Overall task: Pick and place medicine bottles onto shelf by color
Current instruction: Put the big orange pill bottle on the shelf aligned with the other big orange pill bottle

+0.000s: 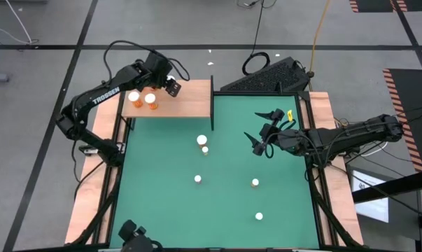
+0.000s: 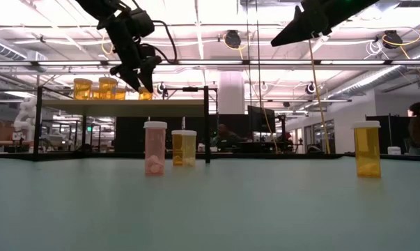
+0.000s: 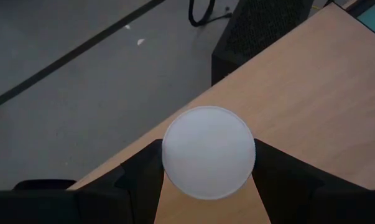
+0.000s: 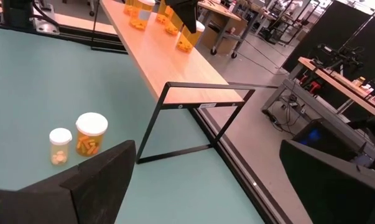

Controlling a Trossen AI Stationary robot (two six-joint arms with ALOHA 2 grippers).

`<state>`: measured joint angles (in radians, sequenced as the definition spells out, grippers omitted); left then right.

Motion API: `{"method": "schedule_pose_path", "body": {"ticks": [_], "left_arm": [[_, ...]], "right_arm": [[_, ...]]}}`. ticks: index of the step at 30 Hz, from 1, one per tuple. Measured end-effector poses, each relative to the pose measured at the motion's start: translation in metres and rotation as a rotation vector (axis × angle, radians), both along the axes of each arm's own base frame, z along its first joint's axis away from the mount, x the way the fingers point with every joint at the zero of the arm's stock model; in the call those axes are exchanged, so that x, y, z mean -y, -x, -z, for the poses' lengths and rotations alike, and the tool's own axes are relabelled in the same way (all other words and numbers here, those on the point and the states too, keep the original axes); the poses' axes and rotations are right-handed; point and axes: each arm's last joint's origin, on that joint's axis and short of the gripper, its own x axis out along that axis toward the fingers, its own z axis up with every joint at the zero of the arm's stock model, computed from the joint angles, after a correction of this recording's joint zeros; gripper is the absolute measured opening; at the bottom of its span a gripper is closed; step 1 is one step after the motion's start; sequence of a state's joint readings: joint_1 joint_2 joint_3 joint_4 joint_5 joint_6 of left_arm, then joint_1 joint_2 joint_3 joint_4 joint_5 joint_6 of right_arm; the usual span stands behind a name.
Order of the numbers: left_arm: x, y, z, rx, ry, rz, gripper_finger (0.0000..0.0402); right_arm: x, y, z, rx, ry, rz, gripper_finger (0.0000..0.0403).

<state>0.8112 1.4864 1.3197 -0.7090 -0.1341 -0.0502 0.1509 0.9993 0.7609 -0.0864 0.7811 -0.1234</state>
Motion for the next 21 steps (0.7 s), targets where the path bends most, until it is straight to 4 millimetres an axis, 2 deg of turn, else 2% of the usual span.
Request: {"method": "schedule_pose_path", "body": {"ticks": [4,14,21], "left_arm": [[0.000,0.000,0.000,-0.020,-0.013,0.000,0.0241],[0.000,0.001,0.000,-0.034,-0.023,-0.009,0.0321],[0.007,0.010,-0.015,-0.042,-0.096,-0.029,0.0316]], "right_arm": [[0.000,0.000,0.000,0.004,-0.005,0.002,0.0392],[0.000,0.000,0.000,0.009,-0.011,0.004,0.0392],[0.000,0.000,0.000,0.018,-0.023,0.007,0.0392]]}}
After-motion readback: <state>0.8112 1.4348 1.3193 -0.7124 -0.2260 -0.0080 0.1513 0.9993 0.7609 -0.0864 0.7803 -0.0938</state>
